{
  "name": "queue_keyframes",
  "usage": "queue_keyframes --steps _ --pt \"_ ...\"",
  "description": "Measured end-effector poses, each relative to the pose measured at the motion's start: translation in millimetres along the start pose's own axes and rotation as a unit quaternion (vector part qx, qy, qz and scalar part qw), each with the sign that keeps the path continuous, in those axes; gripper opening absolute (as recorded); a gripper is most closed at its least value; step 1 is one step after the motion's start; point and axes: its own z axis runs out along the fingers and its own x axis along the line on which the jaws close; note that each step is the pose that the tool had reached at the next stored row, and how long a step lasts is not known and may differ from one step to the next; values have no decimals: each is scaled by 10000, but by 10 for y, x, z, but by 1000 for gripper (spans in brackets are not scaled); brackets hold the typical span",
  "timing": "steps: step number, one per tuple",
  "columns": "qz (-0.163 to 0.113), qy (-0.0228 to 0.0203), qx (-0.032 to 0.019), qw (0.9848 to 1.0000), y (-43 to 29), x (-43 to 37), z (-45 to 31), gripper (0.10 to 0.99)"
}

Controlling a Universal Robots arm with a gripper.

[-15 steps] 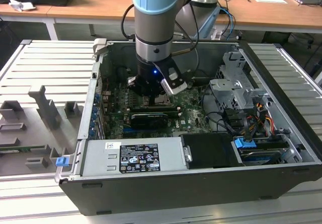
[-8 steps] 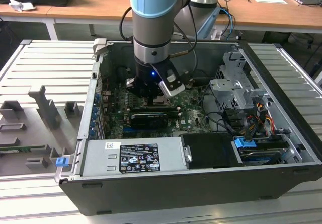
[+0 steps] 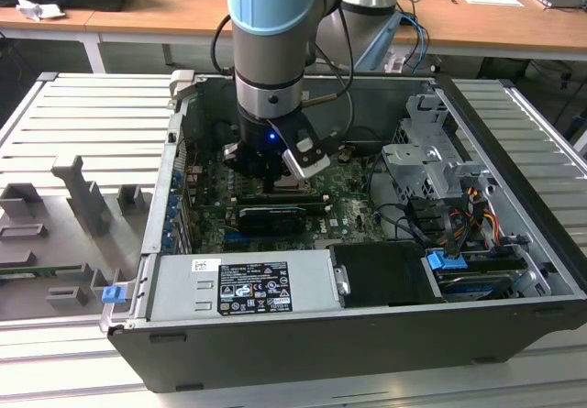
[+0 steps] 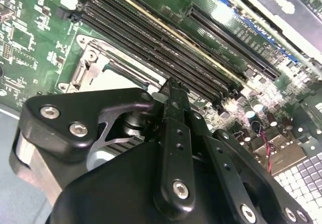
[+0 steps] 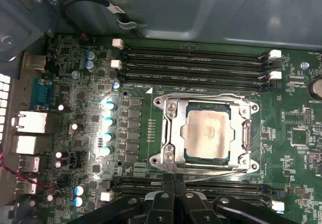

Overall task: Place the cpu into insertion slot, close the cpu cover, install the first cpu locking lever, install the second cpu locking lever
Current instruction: 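Install the second cpu locking lever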

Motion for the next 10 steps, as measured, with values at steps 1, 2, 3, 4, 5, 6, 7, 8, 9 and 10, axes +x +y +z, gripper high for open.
queue_keyframes --steps 1,2,3,4,5,6,7,8,9,10 --pt "-3 -1 -31 10000 -11 10 0 106" --pt "-8 -3 -68 10000 -18 17 0 106" --pt "-17 -4 -122 9999 -28 25 2 106" --pt "-23 -6 -159 9999 -40 31 6 106" --pt "-27 -7 -190 9998 -55 37 13 106" --pt "-30 -7 -207 9998 -65 42 19 106" --pt "-32 -8 -228 9997 -73 49 26 106" --pt "-36 -9 -248 9997 -78 55 32 106" --pt "-42 -10 -273 9996 -82 61 41 106" --pt "-47 -10 -292 9996 -85 67 49 106"
